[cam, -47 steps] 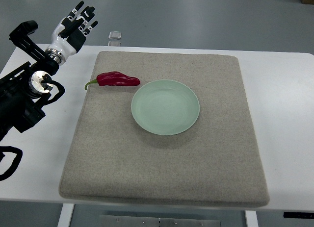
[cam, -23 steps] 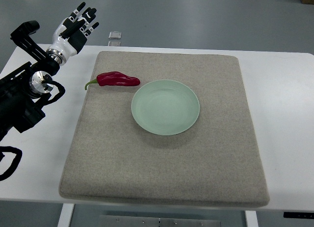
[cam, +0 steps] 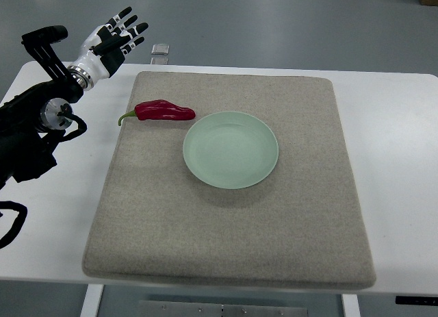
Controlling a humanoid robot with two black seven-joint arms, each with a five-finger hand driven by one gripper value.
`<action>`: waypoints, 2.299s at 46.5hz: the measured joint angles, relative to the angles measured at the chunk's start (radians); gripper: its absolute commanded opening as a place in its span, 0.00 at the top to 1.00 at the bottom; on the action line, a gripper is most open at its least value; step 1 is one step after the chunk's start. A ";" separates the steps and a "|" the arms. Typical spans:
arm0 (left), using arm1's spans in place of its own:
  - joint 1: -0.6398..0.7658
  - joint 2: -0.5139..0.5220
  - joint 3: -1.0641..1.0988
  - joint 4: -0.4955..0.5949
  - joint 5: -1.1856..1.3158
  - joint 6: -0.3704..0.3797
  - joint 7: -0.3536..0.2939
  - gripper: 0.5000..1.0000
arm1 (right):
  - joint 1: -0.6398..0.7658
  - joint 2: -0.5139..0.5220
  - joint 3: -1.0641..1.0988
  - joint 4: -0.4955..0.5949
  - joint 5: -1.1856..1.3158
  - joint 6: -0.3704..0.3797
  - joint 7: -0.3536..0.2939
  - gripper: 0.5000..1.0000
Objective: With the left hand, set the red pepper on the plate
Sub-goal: 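Reach the left hand forward over the red chili pepper, then lower the left hand and close its fingers around the red pepper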
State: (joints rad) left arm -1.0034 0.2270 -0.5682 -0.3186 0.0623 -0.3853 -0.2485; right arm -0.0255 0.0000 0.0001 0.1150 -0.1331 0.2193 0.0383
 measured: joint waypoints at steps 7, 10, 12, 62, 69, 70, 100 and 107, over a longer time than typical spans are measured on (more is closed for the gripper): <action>-0.001 -0.001 0.003 -0.004 0.133 0.001 0.002 0.02 | 0.000 0.000 0.000 0.000 0.000 0.000 0.000 0.14; -0.004 -0.001 0.016 -0.013 0.204 0.001 0.002 0.02 | 0.000 0.000 0.000 0.000 0.000 0.000 0.000 0.14; -0.007 -0.001 0.027 -0.022 0.248 0.001 0.002 0.02 | 0.001 0.000 0.000 0.000 0.000 0.000 0.000 0.14; -0.226 0.132 0.627 -0.178 0.810 -0.014 -0.015 0.02 | 0.000 0.000 0.000 0.000 0.000 0.000 0.000 0.14; -0.236 0.131 0.630 -0.179 0.916 -0.005 -0.032 0.03 | 0.001 0.000 0.000 0.000 0.000 0.000 0.000 0.14; -0.237 0.130 0.630 -0.180 0.927 -0.004 -0.038 0.03 | 0.001 0.000 0.000 0.000 0.000 0.000 0.000 0.14; -0.239 0.125 0.630 -0.249 1.146 0.079 -0.114 0.02 | 0.001 0.000 0.000 0.000 0.000 0.000 0.000 0.14; -0.238 0.125 0.630 -0.249 1.149 0.081 -0.114 0.05 | -0.001 0.000 0.000 0.000 0.000 0.000 -0.001 0.14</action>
State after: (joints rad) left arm -1.2410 0.3520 0.0614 -0.5673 1.2112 -0.3044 -0.3621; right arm -0.0260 0.0000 0.0000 0.1150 -0.1333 0.2193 0.0377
